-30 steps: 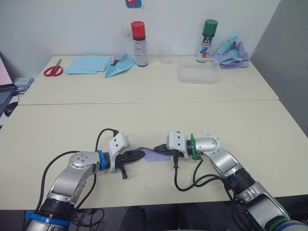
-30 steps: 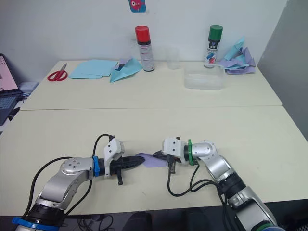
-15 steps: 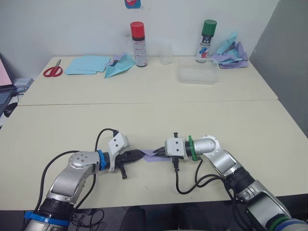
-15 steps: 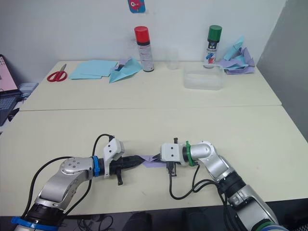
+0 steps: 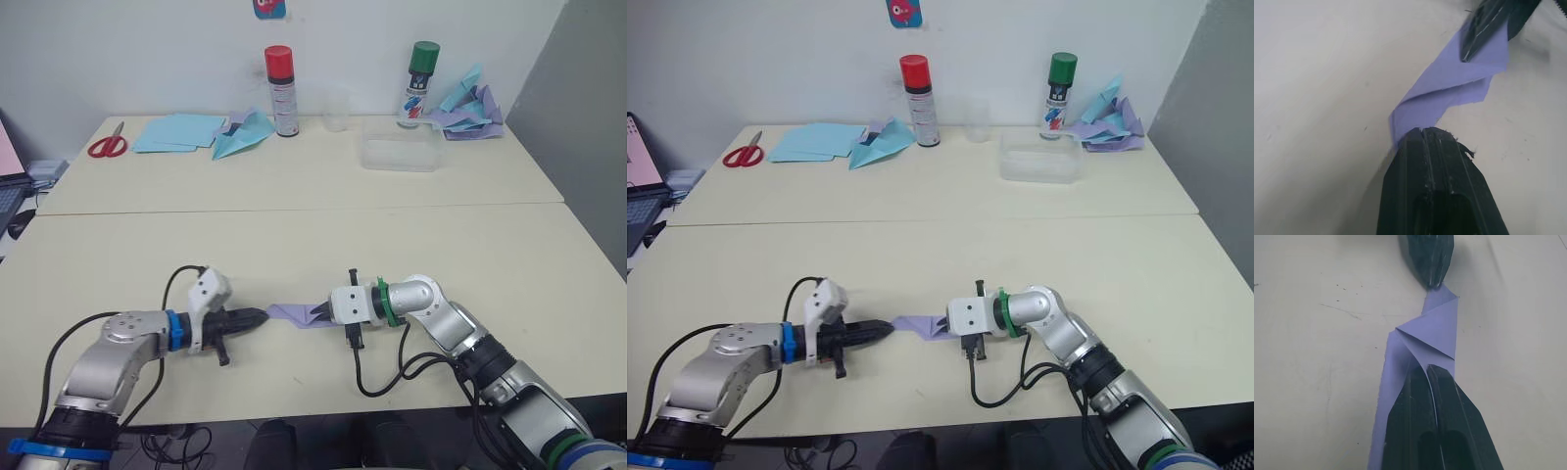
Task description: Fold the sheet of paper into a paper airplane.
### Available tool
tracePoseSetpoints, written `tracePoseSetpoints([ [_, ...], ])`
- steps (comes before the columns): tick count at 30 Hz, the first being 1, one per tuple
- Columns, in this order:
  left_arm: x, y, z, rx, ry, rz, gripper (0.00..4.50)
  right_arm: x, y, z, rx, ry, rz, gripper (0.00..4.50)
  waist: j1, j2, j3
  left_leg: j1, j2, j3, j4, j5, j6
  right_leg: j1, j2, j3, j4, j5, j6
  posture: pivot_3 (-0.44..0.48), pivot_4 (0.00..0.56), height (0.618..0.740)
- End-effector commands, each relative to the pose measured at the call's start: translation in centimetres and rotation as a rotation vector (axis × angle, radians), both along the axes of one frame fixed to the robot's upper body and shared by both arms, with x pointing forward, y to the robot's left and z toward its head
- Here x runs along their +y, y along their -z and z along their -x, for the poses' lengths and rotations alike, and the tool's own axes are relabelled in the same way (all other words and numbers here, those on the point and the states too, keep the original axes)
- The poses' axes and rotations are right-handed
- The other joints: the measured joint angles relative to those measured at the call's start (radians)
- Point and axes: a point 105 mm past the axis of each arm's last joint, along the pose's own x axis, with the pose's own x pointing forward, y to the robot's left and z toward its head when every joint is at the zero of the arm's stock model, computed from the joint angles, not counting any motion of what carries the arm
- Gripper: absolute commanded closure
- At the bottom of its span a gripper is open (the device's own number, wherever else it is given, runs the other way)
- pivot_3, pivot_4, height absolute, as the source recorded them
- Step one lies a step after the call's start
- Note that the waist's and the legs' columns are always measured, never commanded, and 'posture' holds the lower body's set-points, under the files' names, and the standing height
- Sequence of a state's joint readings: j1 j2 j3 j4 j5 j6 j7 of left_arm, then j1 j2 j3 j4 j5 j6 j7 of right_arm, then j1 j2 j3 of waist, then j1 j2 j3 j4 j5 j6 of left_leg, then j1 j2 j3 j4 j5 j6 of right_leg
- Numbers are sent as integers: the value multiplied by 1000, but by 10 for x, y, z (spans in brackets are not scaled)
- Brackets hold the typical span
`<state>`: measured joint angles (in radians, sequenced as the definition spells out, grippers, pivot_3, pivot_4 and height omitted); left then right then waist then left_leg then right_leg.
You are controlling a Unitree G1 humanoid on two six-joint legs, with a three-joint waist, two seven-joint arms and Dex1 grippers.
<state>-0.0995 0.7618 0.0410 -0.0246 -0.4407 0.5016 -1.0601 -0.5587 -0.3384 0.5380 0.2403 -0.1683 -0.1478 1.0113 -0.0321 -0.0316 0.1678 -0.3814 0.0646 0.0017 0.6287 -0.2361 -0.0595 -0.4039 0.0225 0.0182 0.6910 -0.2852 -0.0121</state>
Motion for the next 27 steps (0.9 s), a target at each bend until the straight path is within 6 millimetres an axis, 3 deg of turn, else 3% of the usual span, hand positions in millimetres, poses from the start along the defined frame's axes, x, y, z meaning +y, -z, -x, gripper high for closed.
tracePoseSetpoints([
  [1,5,-22,-6,-19,-27,43,4500,-12,21,4,49,14,89,4450,0,0,0,0,0,0,0,0,0,0,0,0,0,0,0,0,150,740],
  [8,-23,-34,-11,-89,24,94,4500,-12,21,5,46,8,89,4450,2,-1,0,-1,-1,1,0,0,0,0,0,1,-1,0,0,0,150,740],
  [12,-35,-31,-15,-104,41,94,4500,-12,21,5,44,7,89,4450,2,-1,0,-1,-1,0,0,0,0,0,0,0,-1,0,0,0,150,740],
  [18,-55,-13,-12,-86,109,64,4500,-11,21,5,42,6,87,4450,2,-1,0,-1,-1,1,0,0,0,0,0,1,-1,0,0,0,150,740],
  [26,-49,20,-13,-38,107,-62,4500,-13,19,10,51,-24,93,4450,3,0,0,-1,-1,0,0,0,0,0,0,1,-1,0,0,0,150,740],
  [27,-49,23,-13,-32,109,-74,4500,-15,18,12,61,-39,105,4293,4,0,0,-1,-2,0,0,0,0,1,0,0,-1,0,0,0,150,740],
])
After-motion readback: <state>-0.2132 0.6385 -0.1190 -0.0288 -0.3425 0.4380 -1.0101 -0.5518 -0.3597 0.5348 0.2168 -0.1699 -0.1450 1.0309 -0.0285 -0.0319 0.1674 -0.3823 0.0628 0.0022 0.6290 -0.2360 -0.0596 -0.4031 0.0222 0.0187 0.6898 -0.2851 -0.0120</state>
